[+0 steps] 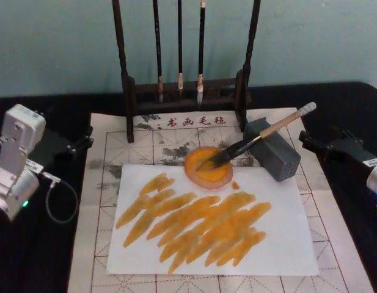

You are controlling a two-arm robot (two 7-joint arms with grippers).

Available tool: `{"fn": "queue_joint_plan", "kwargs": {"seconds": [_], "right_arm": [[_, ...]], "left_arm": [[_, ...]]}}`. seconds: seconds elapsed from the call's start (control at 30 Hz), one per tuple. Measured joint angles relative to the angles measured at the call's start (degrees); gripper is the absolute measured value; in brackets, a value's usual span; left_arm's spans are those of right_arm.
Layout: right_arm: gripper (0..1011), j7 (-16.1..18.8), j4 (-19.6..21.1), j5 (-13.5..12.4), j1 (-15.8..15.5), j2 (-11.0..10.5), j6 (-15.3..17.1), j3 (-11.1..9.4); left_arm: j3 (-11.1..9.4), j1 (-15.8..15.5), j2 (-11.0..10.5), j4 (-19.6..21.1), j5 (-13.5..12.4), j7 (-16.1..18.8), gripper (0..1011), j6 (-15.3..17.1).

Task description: Pick up the brush from the inkstone, write on the paper, then place the brush back to its original position.

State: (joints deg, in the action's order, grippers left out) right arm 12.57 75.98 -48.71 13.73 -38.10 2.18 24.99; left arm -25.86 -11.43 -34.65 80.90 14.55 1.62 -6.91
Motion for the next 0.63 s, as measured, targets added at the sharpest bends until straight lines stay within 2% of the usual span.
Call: {"fn": "queue_joint_plan", "kwargs": {"seconds": [0.63], "right_arm": [[1000,0.0,0.0,0.0,0.0,0.0,0.0,0.0]], "left_arm": [[0.0,0.0,0.0,0.0,0.0,0.0,1001,0.0]]}}
